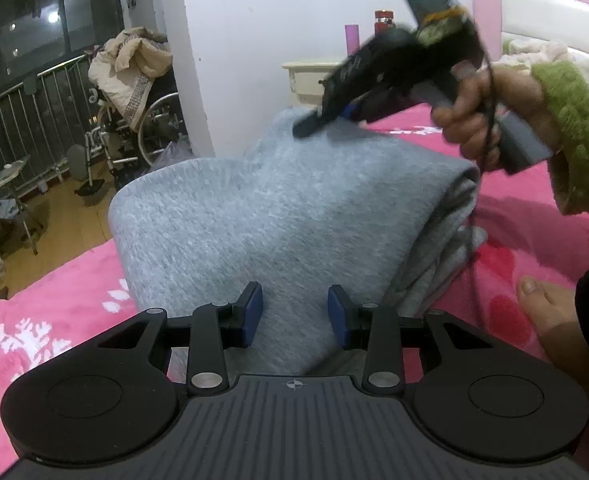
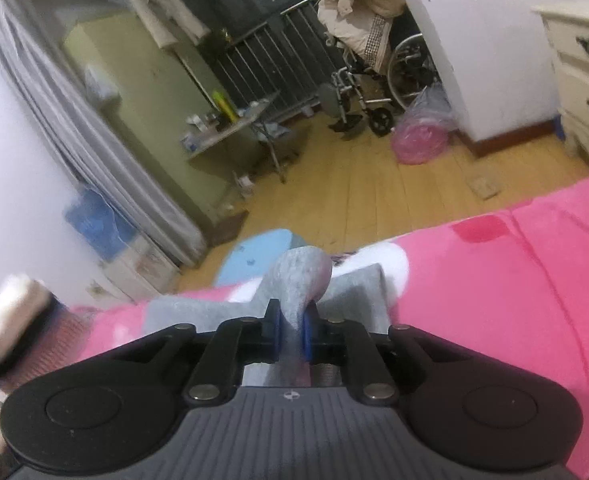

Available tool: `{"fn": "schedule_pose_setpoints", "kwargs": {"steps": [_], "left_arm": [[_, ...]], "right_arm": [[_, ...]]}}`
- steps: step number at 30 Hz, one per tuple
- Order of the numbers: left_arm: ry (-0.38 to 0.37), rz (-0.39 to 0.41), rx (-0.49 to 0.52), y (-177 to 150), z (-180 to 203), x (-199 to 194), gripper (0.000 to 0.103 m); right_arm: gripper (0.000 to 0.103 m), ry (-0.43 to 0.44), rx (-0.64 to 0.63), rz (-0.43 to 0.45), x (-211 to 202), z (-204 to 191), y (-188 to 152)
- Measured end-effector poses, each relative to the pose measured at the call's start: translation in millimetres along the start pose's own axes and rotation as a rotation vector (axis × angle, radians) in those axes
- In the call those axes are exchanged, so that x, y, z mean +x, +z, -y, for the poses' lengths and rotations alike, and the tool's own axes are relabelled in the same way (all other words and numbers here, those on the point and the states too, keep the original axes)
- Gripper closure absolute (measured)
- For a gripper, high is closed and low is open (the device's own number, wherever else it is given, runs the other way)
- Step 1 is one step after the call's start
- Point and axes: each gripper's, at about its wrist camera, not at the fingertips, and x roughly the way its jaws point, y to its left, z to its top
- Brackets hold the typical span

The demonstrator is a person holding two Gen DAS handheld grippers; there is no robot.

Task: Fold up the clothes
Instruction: 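Release the grey bundle and lift both grippers away from it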

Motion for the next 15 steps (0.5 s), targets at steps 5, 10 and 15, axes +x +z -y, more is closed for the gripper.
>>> {"fn": "schedule_pose_setpoints", "kwargs": {"steps": [5, 10, 15], "left_arm": [[0.009, 0.001, 0.018, 0.3, 2.6, -1.3, 0.068], [0.010, 0.005, 0.018, -1.0, 1.0, -2.3, 0.067], [0.003, 0.007, 0.003, -1.2, -0.5, -3.4, 0.067]], "right_arm": [[0.064, 0.031, 0.210, -0.025, 4.8, 36.8, -6.4], [0.059, -0.029, 0.256, 0.090, -48.8, 34.6, -0.6], [0.066, 0.087, 0.096, 0.101, -87.1, -15.7, -8.2]]}}
